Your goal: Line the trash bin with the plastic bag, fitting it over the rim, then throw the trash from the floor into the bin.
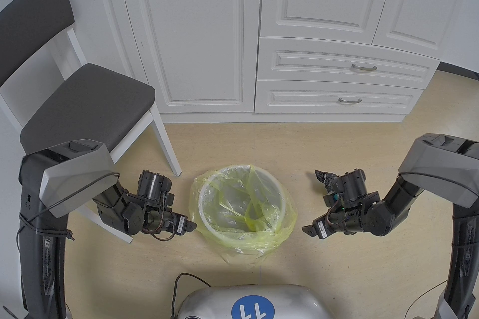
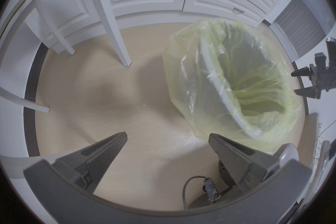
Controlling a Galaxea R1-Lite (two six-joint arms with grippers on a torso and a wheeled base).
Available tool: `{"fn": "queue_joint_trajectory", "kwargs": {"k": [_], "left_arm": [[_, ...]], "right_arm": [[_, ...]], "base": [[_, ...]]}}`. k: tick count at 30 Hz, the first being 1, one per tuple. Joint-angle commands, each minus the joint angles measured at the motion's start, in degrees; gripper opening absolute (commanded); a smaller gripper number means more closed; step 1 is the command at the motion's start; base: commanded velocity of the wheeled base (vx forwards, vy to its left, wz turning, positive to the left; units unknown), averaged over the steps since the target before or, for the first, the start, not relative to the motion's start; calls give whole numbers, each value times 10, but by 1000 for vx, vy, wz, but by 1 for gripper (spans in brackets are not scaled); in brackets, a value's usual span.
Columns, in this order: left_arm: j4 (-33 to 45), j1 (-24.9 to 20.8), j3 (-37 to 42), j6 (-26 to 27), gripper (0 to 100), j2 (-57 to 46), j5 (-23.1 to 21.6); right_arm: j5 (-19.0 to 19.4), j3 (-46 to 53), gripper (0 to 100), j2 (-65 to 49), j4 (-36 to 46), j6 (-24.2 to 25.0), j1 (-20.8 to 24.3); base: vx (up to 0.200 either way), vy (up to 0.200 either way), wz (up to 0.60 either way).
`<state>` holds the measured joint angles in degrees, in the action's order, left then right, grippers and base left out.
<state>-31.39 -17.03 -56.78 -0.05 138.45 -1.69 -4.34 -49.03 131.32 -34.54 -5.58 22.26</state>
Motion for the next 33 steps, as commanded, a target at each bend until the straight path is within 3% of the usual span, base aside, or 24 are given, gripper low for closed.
{"fn": "queue_joint_trajectory", "kwargs": {"k": [1, 5, 17, 22, 28, 33], "left_arm": [[-2, -3, 26, 3, 100, -47, -9], [11, -3, 41, 28, 100, -78, -9], [28, -1, 50, 30, 100, -114, -8], [28, 0, 55, 29, 100, -121, -8], [19, -5, 49, 24, 100, -116, -9], [1, -40, 47, -10, 100, -111, -12]], "right_arm": [[17, 20, 100, -57, -1, -2, -20], [22, 17, 100, -66, -1, -1, -34], [43, -25, 100, -63, -1, -1, -101], [45, -114, 100, 29, 0, 7, -159], [44, -218, 100, 134, 8, 66, -174], [47, -274, 100, 178, 10, 111, -176]], "base": [[0, 0, 0], [0, 0, 0], [0, 0, 0], [0, 0, 0], [0, 0, 0], [0, 0, 0]]}}
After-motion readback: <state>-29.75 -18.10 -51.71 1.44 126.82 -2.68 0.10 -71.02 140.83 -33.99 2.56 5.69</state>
